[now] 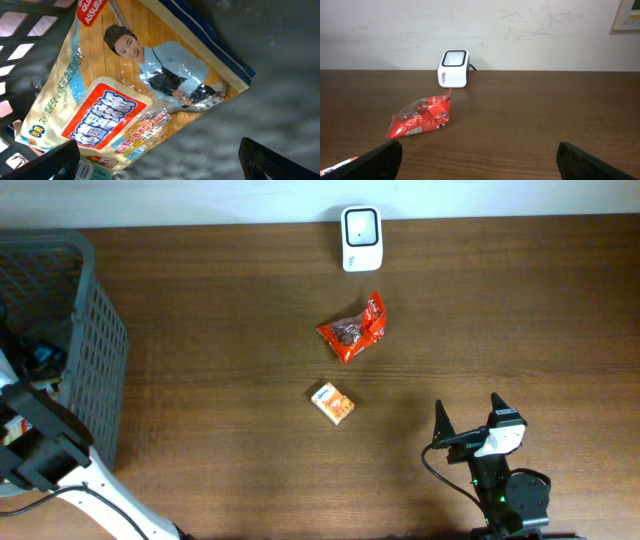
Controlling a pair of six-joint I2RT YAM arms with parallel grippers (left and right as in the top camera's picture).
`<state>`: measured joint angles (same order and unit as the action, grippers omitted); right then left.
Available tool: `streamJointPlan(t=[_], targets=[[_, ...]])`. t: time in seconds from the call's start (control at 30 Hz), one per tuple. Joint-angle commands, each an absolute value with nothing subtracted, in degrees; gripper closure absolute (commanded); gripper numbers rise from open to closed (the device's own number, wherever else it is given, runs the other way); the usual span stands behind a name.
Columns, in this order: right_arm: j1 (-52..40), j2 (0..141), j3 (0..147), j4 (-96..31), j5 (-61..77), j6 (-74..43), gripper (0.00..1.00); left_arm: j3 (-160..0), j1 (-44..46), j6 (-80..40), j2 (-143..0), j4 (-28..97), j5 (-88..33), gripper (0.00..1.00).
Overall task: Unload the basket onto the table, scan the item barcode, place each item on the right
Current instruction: 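Reach the left gripper into the basket and grasp the yellow snack bag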
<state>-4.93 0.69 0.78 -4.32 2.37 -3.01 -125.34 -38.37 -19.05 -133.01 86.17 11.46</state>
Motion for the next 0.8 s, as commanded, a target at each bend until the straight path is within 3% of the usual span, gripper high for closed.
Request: streamJointPlan(t=[0.0,0.53,0.77], targets=[[-5.2,0.4,0.3,-4.4,1.9,-3.2,0.02,-125.3,-38.6,-18.2,-135.2,86.0,15.2,0.00],[-5.2,0.4,0.3,-4.4,1.9,-3.2,0.02,-127.2,-37.1,-19.9,-122.2,94.6,11.6,0.01],[-5.2,0.4,0.3,-4.4,1.9,-3.2,0.02,-110.7,-37.5,-15.6,-122.2,77.5,13.1,0.00]])
